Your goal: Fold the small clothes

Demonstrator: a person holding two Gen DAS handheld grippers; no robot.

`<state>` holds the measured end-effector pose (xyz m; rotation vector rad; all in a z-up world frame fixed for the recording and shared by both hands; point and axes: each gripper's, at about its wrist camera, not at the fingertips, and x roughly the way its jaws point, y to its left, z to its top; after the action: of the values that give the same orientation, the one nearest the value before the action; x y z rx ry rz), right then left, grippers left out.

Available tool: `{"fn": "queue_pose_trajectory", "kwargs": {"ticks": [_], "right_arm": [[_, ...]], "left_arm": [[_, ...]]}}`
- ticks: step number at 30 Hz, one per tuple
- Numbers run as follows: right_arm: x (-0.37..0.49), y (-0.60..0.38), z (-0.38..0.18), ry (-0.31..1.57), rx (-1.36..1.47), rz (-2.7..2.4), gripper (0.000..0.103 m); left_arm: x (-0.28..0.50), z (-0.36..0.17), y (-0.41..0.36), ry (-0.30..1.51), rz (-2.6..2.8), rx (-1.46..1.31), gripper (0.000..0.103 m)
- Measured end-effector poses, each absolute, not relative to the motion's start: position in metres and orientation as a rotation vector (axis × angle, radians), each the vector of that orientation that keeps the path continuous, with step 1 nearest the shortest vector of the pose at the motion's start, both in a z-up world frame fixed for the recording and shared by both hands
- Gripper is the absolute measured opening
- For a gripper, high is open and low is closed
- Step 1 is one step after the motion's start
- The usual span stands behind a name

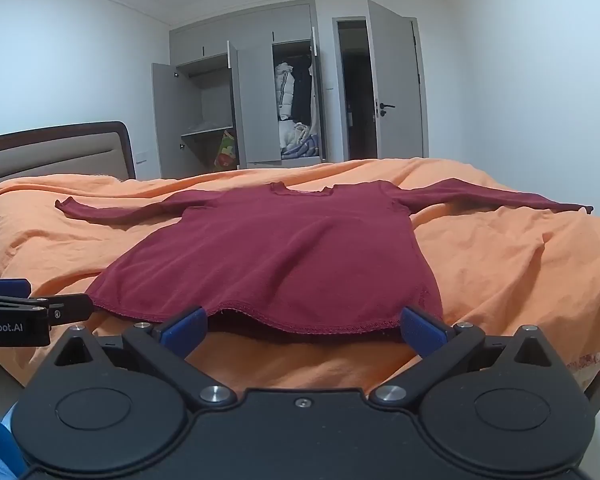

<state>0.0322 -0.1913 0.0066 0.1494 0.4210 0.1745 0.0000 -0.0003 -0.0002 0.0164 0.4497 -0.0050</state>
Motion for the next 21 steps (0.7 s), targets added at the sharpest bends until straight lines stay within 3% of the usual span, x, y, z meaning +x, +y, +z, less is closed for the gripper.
{"fn": "queue_pose_trajectory", "kwargs": {"ticks": [21], "right_arm": [[0.0321,-0.1927,0.0067,0.424,0.153,0.172,0.103]], "left_arm": [[-0.0011,0.0,-0.0003,0.443,0.002,0.025,0.103]]}}
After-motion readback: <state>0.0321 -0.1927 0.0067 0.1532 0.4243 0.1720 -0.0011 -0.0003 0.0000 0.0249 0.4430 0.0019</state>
